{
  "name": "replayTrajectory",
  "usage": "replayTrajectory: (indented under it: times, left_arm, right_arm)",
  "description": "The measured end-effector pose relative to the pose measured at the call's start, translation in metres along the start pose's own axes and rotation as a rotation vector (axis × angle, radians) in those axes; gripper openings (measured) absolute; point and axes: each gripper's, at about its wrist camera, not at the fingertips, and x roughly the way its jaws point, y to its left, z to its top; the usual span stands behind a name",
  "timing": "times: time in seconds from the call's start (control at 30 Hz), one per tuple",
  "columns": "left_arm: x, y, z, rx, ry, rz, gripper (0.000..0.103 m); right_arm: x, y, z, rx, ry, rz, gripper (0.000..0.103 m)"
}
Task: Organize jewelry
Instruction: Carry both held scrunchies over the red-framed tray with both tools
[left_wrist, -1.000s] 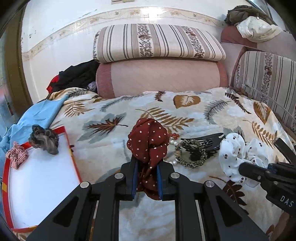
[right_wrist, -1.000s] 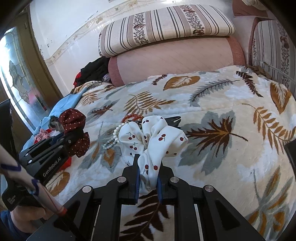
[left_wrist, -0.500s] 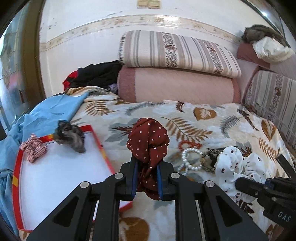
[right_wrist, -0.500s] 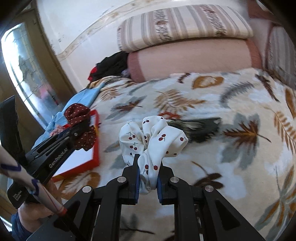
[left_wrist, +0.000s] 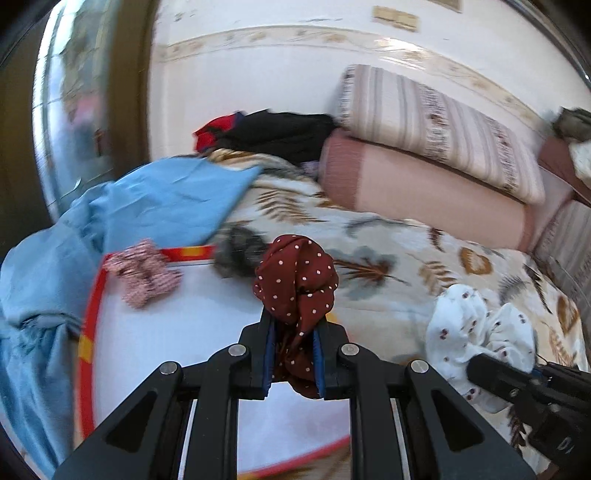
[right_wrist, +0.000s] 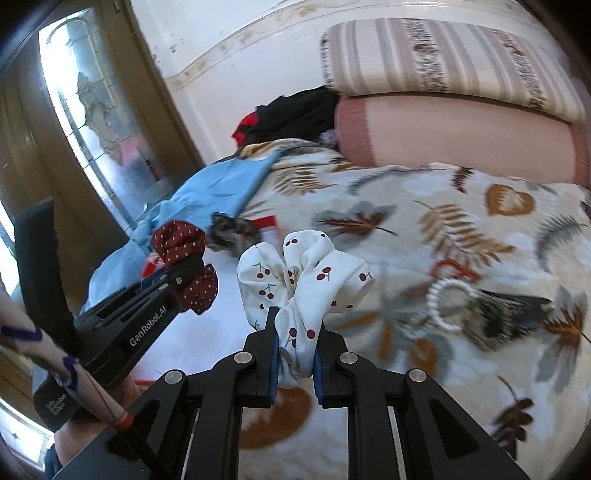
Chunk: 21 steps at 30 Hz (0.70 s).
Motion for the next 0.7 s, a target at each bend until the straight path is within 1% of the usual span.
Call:
replayTrajectory:
  times: [0.07,0.13,0.27,0.43,0.57,0.7]
  left_arm:
    - [0.004,0.016,0.004,-0.023,0.017,0.018,0.017]
    - [0.011,0.037,0.009,-0.055,0.034,0.056,0.017]
    - [0.034,0.070,0.013,-0.107,0.101,0.117,0.017]
    - [0.051,0.093,0.011,-0.159,0.160,0.141,0.017]
    - [0.056,0.102,0.008,-0.180,0.180,0.159,0.017]
    - [0.062,0.108,0.005,-0.189,0.201,0.173,0.017]
  right_arm:
    - [0.011,0.010,0.007,0.002,0.015,0.028,0.016]
    - [0.021,0.020,0.014,0.004,0.028,0.058,0.016]
    - [0.046,0.037,0.023,-0.004,0.060,0.086,0.016]
    - [0.086,0.052,0.029,0.011,0.123,0.118,0.016]
    - [0.114,0.059,0.028,0.018,0.170,0.121,0.016]
    - [0.133,0.060,0.025,0.041,0.205,0.132,0.016]
